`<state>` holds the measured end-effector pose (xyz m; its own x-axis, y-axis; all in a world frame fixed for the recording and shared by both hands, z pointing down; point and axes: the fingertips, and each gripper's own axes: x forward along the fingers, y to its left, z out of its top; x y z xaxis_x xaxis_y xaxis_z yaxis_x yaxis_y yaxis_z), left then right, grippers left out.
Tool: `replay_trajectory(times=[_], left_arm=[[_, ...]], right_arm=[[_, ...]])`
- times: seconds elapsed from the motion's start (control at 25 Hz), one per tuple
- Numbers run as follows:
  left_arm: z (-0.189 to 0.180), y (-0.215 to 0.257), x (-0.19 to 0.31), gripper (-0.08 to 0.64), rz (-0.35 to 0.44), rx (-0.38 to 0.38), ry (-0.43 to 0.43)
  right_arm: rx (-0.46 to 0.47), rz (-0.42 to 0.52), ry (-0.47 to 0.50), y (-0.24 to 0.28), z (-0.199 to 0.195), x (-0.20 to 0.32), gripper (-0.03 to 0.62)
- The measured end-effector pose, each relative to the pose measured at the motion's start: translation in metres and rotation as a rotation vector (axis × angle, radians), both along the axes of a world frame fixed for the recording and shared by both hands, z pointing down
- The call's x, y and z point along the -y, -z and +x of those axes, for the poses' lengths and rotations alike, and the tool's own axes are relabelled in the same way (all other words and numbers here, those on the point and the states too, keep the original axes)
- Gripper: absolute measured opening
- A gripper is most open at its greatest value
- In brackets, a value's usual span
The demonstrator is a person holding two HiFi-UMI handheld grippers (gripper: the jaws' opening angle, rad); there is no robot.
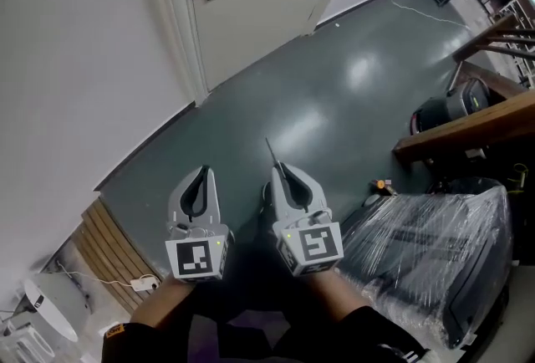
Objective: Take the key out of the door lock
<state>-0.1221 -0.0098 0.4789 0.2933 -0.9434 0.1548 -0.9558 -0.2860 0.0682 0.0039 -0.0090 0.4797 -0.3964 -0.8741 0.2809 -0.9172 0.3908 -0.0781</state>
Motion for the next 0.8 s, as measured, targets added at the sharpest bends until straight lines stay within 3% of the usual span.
replay_trajectory(times=[0.16, 0.4, 0.8], left_arm=[[-0.008, 0.002, -0.026, 0.018, -0.005, -0.018, -0.025], [0.007, 0.017, -0.055, 0.018, 0.025, -0.014, -0.053], [0.079, 0.035, -0.113, 0.018, 0.047, -0.005, -0.034]], right_arm=[[-0.014, -0.021, -0.063, 0.008, -0.004, -0.028, 0.015], [-0.01, 0.026, -0.064, 0.024, 0.009, -0.059, 0.015], [-0.002, 0.043, -0.04, 0.038, 0.08, -0.132, 0.015]])
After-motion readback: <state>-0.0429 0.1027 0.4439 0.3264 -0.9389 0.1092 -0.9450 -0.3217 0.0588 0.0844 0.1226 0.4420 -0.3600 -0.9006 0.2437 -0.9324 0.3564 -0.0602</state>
